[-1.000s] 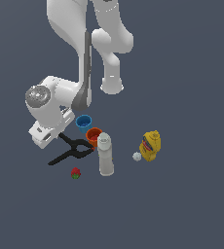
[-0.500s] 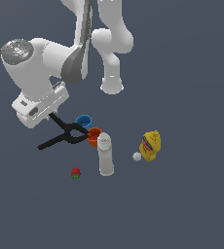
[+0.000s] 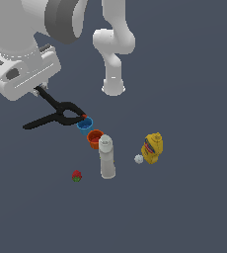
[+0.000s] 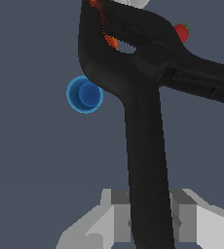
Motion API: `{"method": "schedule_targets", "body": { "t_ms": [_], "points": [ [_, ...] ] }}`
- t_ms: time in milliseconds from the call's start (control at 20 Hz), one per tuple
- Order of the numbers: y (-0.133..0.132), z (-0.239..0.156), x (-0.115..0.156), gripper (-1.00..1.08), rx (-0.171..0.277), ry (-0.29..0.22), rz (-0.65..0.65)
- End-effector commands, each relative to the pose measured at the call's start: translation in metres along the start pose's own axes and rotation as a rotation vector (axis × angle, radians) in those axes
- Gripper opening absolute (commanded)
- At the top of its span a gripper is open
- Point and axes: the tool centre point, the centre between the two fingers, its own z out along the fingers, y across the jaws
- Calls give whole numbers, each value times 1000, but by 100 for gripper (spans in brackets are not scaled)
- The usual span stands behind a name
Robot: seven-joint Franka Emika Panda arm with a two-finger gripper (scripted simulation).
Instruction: Pick up a designated object from a clutter of objects.
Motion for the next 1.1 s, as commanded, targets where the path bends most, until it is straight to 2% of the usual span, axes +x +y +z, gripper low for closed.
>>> {"method": "schedule_targets", "body": {
  "t_ms": [0,500,1050],
  "points": [
    [-6,-26,-10,-100,-2,1,1],
    [-17,-90,-35,-100,-2,-1,1],
    [-18,-102,-39,-100,0,-3,0]
  ]
}}
